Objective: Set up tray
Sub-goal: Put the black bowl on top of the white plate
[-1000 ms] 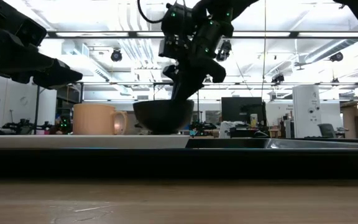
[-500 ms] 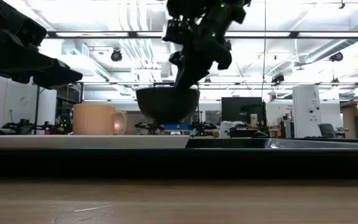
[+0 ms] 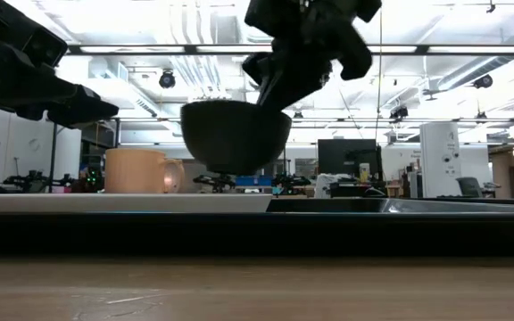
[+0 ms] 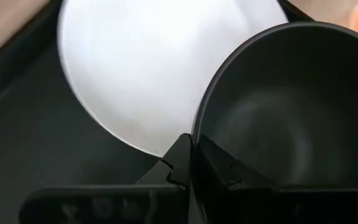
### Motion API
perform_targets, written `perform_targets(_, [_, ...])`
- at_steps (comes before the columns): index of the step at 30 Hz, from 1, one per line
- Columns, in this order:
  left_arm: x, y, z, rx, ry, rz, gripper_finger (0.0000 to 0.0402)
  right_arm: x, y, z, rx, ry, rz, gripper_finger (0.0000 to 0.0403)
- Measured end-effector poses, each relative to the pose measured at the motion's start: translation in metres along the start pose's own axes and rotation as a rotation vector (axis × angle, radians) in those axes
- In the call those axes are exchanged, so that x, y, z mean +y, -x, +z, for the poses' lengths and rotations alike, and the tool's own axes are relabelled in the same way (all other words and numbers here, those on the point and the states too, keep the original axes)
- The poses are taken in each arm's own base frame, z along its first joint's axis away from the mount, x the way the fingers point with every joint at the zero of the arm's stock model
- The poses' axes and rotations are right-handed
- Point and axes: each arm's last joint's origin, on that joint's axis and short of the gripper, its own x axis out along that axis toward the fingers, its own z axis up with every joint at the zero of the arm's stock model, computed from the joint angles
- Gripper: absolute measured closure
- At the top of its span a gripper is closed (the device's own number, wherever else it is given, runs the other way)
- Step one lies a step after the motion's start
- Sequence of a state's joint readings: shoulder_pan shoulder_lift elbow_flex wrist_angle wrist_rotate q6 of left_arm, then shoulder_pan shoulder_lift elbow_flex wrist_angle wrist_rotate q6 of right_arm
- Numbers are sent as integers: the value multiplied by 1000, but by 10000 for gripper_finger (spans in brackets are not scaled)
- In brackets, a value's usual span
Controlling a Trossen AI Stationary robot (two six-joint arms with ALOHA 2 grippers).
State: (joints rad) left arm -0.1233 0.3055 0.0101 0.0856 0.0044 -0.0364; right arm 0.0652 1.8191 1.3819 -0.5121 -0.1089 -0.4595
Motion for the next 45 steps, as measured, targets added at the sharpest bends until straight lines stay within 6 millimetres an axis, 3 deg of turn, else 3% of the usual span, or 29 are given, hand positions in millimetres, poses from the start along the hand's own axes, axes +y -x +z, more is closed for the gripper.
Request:
perform_targets(9, [0, 0, 0, 1, 0, 0, 86, 20, -10, 14, -55, 86, 35, 394])
perform_targets(39, [0, 0, 0, 3, 0, 0, 86, 33, -14, 36, -190, 167, 75, 394])
perform_targets(45, [0, 0, 0, 1, 0, 0, 86, 32, -41, 40, -159, 159, 116, 394])
